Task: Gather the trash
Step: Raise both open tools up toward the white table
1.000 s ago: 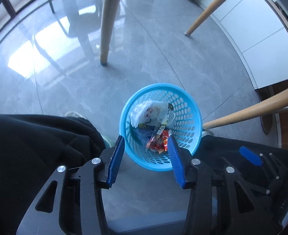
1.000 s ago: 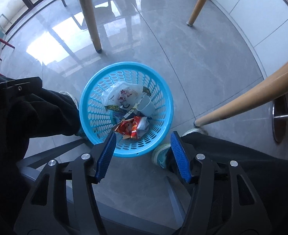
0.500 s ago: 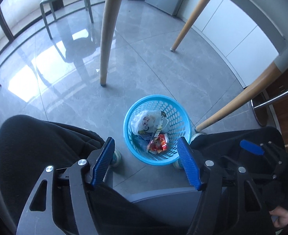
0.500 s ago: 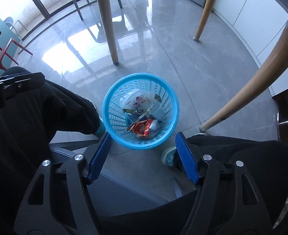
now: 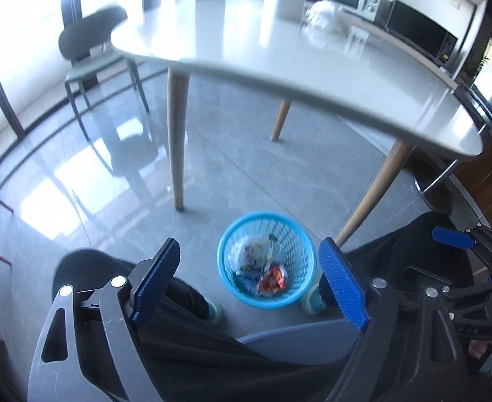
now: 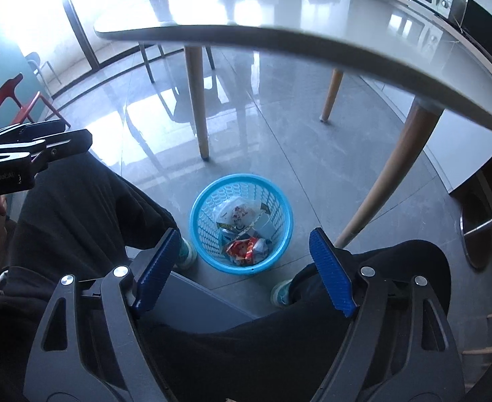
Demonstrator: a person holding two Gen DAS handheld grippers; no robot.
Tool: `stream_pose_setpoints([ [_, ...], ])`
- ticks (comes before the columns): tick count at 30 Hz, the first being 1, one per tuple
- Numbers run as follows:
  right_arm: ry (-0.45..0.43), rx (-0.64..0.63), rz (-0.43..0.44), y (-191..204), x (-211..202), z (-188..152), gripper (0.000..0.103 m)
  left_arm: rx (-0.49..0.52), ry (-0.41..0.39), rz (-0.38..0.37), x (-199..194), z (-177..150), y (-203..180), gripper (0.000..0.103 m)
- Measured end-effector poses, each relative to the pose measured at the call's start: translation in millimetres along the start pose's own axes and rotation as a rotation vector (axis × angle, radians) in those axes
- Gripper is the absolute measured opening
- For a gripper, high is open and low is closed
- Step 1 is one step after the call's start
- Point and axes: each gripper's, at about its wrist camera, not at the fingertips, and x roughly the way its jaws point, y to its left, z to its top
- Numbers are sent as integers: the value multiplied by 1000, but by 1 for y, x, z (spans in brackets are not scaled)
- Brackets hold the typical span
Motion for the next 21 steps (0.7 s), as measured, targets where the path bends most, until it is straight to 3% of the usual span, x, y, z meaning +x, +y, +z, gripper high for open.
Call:
stream_pose_setpoints([
  [5,-127,42,-1,-8,-40,21,82,25,-89,-7,-23,19,-7,87],
  [11,-221,69,-11,-21,-68,54,83,29,-153,-15,-35,48,-10,88],
  [18,-309,108,-15,-40,-86,91,85,60,-214,-30,-43,80,-24,90],
  [21,-331,129,-17,-46,-84,109,88,60,-246,-43,-43,93,-24,95],
])
